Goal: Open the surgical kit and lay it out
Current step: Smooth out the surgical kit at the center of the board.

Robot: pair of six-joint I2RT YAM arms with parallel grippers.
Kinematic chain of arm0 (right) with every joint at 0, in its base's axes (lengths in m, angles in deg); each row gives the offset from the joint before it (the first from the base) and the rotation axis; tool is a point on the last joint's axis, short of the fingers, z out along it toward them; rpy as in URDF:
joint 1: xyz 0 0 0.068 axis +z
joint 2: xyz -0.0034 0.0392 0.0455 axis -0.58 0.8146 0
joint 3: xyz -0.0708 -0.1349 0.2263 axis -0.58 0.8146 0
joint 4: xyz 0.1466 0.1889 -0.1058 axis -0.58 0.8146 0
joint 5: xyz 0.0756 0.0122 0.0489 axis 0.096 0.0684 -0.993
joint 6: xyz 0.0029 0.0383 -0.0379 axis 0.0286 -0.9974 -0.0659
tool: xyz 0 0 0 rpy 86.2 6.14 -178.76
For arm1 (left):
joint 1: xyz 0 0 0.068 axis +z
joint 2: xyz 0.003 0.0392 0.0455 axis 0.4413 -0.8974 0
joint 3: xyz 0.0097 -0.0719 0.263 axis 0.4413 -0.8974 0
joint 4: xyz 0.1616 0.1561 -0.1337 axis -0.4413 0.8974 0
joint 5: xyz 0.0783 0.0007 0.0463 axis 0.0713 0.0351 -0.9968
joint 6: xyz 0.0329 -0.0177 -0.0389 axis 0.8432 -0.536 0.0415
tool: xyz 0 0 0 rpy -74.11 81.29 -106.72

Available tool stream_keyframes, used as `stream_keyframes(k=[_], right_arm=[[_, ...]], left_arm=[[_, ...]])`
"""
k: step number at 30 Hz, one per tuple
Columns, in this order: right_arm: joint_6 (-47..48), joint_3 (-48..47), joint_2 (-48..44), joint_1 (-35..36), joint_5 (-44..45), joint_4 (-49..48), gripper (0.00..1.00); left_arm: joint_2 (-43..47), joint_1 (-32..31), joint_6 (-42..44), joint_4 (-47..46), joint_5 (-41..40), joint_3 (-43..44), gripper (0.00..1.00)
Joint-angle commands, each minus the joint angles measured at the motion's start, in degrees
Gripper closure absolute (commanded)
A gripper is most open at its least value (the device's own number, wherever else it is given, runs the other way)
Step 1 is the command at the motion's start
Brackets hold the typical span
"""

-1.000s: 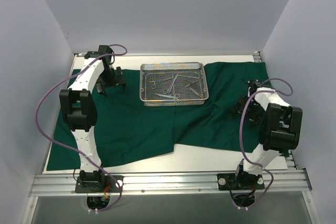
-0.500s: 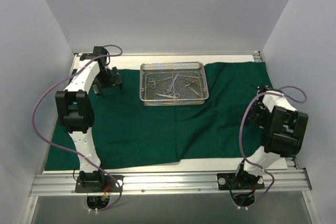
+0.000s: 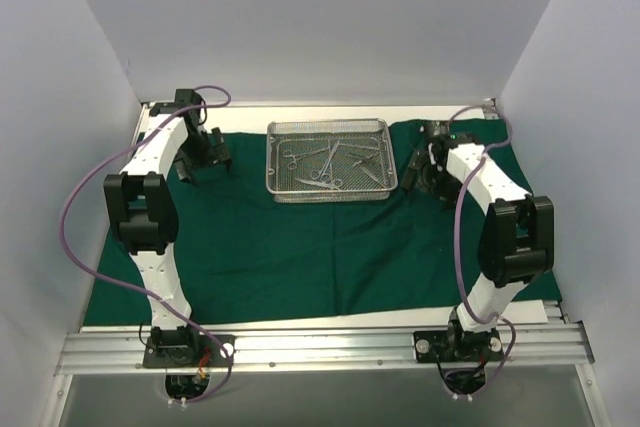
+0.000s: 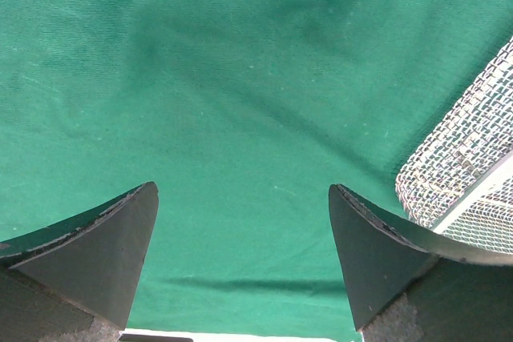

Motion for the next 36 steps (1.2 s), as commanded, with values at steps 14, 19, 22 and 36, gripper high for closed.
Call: stream_keyframes(k=[14, 19, 22, 36], right_arm=[[5.50, -5.91, 2.31, -3.37, 1.27, -0.80, 0.04], [13.05, -25.94, 17.36, -4.08, 2.14, 3.05, 0.01], [15.70, -37.21, 26.24, -3.99, 2.85, 6.75, 0.00], [19.58, -38.93, 37.50, -2.32, 0.83, 3.60, 0.00]], left_arm=[[-1.34, -0.08, 3.28, -5.09, -1.02, 5.36, 0.04], [-9.07, -0.61, 3.46, 2.71, -5.76, 14.94, 0.03], [-13.04, -1.22, 3.63, 5.81, -8.92, 19.43, 0.03], [-28.23, -2.55, -3.74, 15.83, -14.13, 29.54, 0.07]])
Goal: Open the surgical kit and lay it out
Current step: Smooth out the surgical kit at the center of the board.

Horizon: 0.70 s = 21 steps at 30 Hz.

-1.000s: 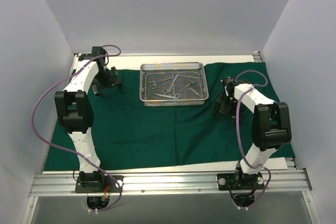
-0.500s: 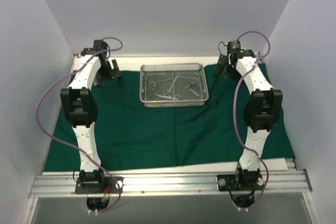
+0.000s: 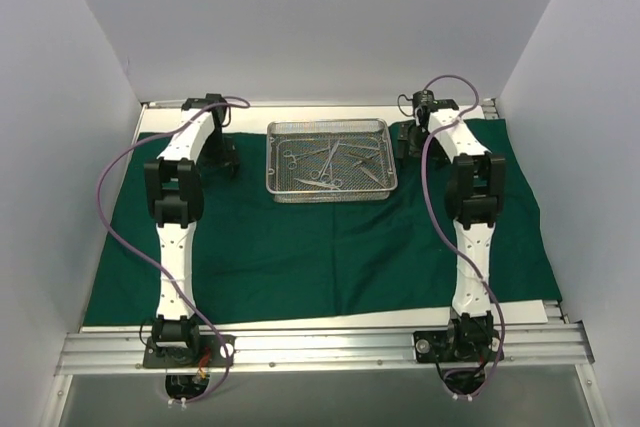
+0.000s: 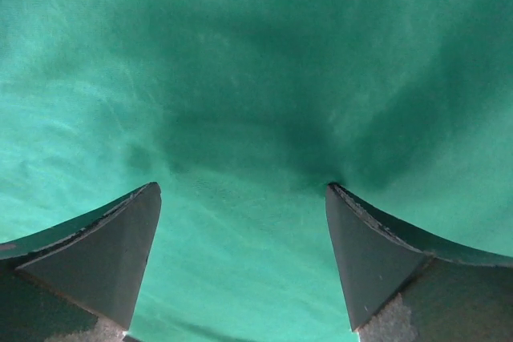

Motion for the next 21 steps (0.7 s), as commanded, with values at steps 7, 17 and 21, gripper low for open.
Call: stream_keyframes(k=[7, 17, 21], right_arm=[[-0.43, -7.44, 10.16, 1.48, 0.04, 1.12, 0.00], [-2.72, -21.35, 17.73, 0.70, -1.45, 3.50, 0.00], [-3.24, -24.52, 18.61, -0.27, -3.04, 3.33, 0.00]], left_arm=[[-12.53, 4.26, -3.86, 7.10, 5.83, 16.85, 0.09], [-15.80, 9.89, -2.36, 2.09, 15.52, 21.70, 0.09], [-13.96, 10.24, -1.58, 2.18, 15.61, 20.21, 0.08]])
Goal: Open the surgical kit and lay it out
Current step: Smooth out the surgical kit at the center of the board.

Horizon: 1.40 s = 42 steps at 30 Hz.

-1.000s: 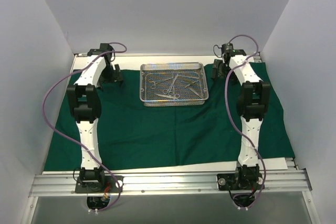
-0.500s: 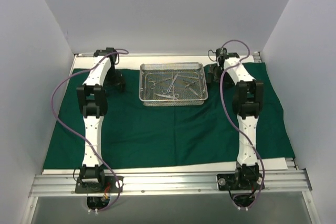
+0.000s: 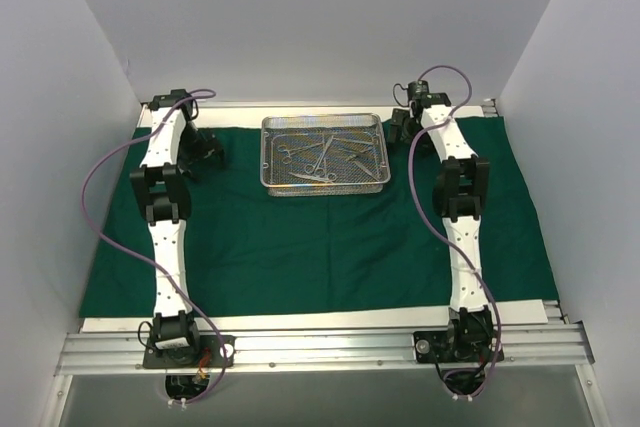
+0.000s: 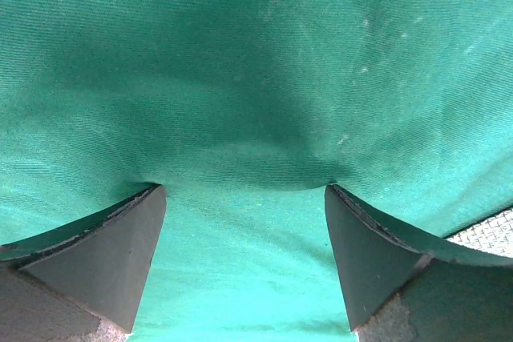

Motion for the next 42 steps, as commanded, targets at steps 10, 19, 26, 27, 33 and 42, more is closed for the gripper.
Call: stream_keyframes(k=[10, 19, 26, 27, 33, 42], right_arm=[[-1.54, -1.58, -8.74, -2.99, 2.01, 2.94, 0.00], [-3.92, 30.31, -31.85, -4.75, -3.58, -1.09, 0.00], [-3.48, 57.84, -45.39, -2.20, -7.12, -10.75, 0.00], [-3.48, 61.34, -45.84, -2.20, -7.12, -11.64, 0.00], [-3.21, 67.34, -44.44, -2.20, -4.93, -14.90, 0.00], [-5.41, 73.49, -41.19, -3.08, 5.44, -11.65, 0.00]], left_arm=[[16.78, 0.67, 2.89, -13.03, -6.89, -9.58, 0.04], [30.32, -1.09, 3.86, -14.60, -9.62, -22.05, 0.06], [36.65, -2.49, 4.47, -15.49, -7.06, -33.56, 0.06], [37.44, -3.19, 4.91, -15.14, -7.41, -33.84, 0.06], [40.16, -5.74, 5.09, -14.43, -8.21, -37.35, 0.06], [42.72, -6.27, 4.57, -15.75, -8.56, -40.96, 0.06]])
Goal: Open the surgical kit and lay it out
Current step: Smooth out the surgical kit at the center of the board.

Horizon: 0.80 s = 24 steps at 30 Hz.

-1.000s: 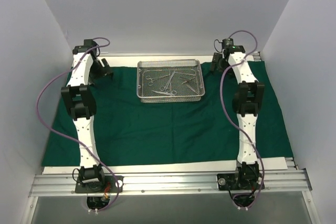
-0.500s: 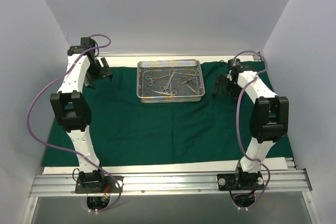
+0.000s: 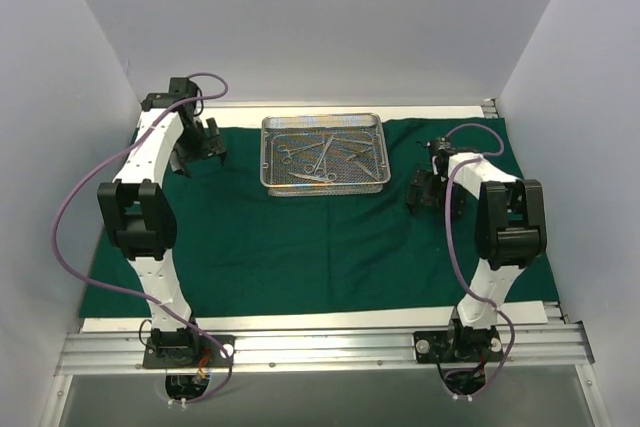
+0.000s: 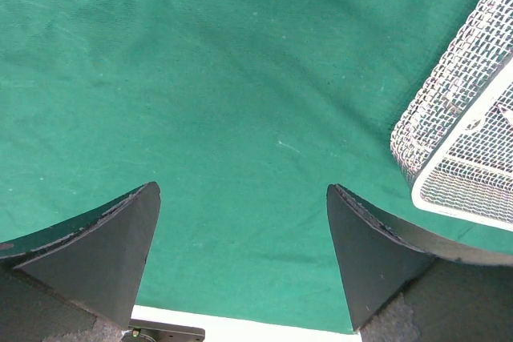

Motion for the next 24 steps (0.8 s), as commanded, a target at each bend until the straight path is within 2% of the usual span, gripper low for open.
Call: stream_keyframes(k=[1, 6, 12, 15, 24], right_arm=[[-1.69, 3.80, 2.07, -1.72, 6.65, 3.10, 0.00], [-3.45, 8.80, 1.55, -5.42, 7.70, 4.16, 0.00], [-3.72, 8.55, -2.94, -6.92, 8.23, 7.41, 0.00], [-1.44, 2.34, -4.00, -5.69, 7.44, 6.27, 0.00], [1.64, -20.08, 2.85, -3.14, 3.24, 9.07, 0.00]], left_arm=[[3.42, 0.48, 0.17, -2.02, -0.89, -0.83, 0.06], [4.39, 0.83, -0.27, -3.52, -0.19, -3.03, 0.06], [4.74, 1.36, -0.18, -3.87, -0.27, -3.65, 0.06], [4.48, 1.36, 0.08, -4.49, -0.01, -3.65, 0.06], [-0.79, 1.36, 0.08, -1.07, -1.59, 0.21, 0.06]])
